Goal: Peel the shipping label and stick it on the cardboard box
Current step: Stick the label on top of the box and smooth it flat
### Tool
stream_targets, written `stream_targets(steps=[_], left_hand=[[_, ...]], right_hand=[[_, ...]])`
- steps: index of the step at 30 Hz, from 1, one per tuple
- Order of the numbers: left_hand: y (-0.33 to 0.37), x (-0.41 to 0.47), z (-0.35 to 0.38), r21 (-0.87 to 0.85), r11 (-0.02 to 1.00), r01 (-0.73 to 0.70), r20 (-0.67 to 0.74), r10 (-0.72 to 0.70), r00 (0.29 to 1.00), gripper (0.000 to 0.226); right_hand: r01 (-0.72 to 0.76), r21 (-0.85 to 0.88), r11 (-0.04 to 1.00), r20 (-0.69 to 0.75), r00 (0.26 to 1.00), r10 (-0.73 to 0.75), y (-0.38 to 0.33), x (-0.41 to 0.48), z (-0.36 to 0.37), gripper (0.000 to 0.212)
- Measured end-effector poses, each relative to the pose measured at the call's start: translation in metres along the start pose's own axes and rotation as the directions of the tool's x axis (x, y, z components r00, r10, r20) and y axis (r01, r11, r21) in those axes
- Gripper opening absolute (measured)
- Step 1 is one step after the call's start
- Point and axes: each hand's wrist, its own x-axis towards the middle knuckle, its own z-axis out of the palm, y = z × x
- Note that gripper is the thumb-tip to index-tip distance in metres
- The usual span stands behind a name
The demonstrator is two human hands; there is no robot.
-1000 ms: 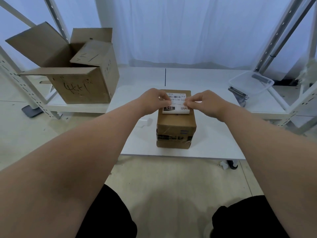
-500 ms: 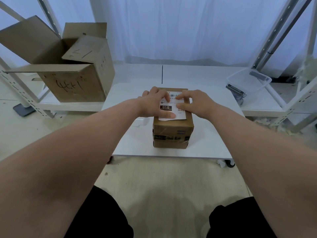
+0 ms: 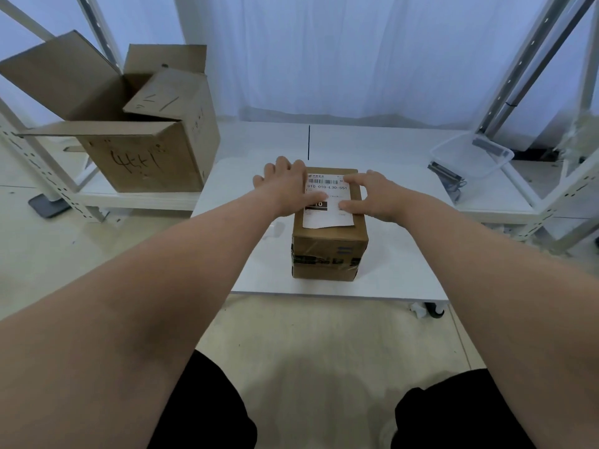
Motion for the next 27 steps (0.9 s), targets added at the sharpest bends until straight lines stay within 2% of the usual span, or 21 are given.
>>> stream_targets(steps=[2, 3, 6, 8, 10, 12, 14, 18, 20, 22, 27], left_hand=[[-0.004, 0.003, -0.001, -0.004, 0.999, 0.041, -0.043, -0.041, 0.998, 0.069], [-0.003, 0.003, -0.001, -0.016, 1.0, 0.018, -0.025, -0.018, 1.0, 0.072], [0.005, 0.0, 0.005, -0.06, 0.993, -0.097, 0.117, 0.104, 0.988, 0.083], [0.002, 0.003, 0.008, -0.085, 0.992, -0.089, 0.164, 0.102, 0.981, 0.089], [-0.005, 0.006, 0.009, -0.103, 0.995, -0.012, 0.118, 0.024, 0.993, 0.09], [-0.011, 0.006, 0.007, -0.104, 0.993, 0.063, 0.01, -0.062, 0.998, 0.083], [-0.01, 0.002, 0.005, -0.097, 0.994, 0.058, -0.03, -0.062, 0.998, 0.078], [-0.007, -0.003, 0.006, -0.131, 0.988, -0.086, 0.127, 0.103, 0.987, 0.09], [-0.008, -0.006, 0.005, -0.176, 0.979, -0.103, 0.219, 0.141, 0.966, 0.096], [-0.011, -0.01, 0.004, -0.191, 0.976, -0.106, 0.253, 0.153, 0.955, 0.096], [-0.025, -0.01, 0.004, -0.087, 0.996, -0.031, 0.083, 0.038, 0.996, 0.084]], right_hand=[[0.0, 0.105, 0.994, 0.046, 0.999, -0.005, -0.001, -0.003, -0.001, 0.074], [0.001, 0.139, 0.99, 0.056, 0.998, -0.009, -0.001, -0.005, -0.001, 0.074], [0.015, 0.11, 0.994, 0.024, 1.0, -0.018, -0.002, -0.006, 0.001, 0.067], [0.026, 0.069, 0.997, -0.012, 1.0, -0.025, -0.005, -0.007, 0.002, 0.062], [0.017, 0.068, 0.998, -0.009, 1.0, -0.017, -0.007, -0.006, 0.002, 0.061], [0.012, 0.085, 0.996, 0.001, 1.0, -0.012, -0.008, -0.006, 0.001, 0.062], [0.011, 0.074, 0.997, 0.005, 1.0, -0.011, -0.008, -0.006, 0.001, 0.063], [0.016, 0.012, 1.0, -0.019, 1.0, -0.015, -0.01, -0.009, 0.001, 0.062], [0.016, -0.031, 0.999, -0.046, 0.999, -0.018, -0.013, -0.01, 0.002, 0.059], [0.008, -0.085, 0.996, -0.062, 0.998, -0.013, -0.016, -0.009, 0.003, 0.057], [-0.007, -0.089, 0.996, -0.003, 1.0, 0.006, -0.021, -0.011, 0.004, 0.059]])
